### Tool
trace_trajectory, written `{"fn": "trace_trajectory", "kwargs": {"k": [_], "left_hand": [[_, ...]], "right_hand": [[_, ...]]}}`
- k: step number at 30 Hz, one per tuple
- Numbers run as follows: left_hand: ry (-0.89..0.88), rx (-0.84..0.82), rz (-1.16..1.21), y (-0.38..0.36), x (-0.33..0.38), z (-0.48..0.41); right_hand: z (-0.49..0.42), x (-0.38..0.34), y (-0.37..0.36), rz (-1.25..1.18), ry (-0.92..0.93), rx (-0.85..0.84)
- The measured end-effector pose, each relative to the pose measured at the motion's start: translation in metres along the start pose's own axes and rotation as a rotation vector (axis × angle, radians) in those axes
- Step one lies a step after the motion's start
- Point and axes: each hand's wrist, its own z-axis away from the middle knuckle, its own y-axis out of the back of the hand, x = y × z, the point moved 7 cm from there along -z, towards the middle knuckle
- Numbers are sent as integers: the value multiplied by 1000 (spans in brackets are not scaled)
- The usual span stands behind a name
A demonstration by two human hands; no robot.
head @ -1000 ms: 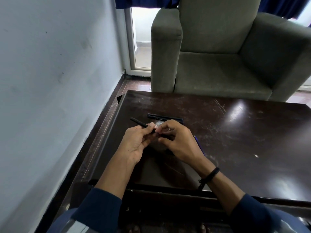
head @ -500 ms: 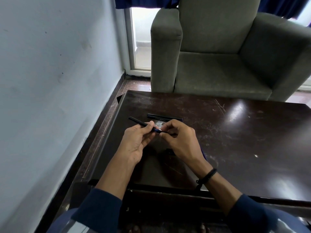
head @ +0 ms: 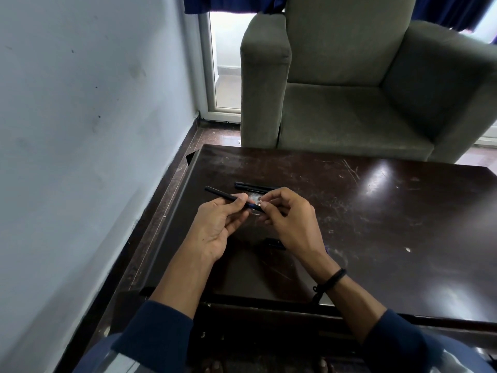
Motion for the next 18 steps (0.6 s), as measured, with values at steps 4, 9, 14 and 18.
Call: {"fn": "trace_trajectory", "kwargs": {"k": [4, 9, 14, 18], "left_hand": [[-15, -19, -16, -3, -1, 1], [-45, 36, 12, 1, 2, 1], [-34, 40, 8, 1, 0, 0], [-31, 34, 14, 1, 0, -1]], "right_hand": [[0, 2, -1, -51, -55, -27], [-3, 4, -3, 76, -46, -95], [-2, 5, -3, 188, -35, -88], [-2, 6, -4, 164, -70, -125]]}}
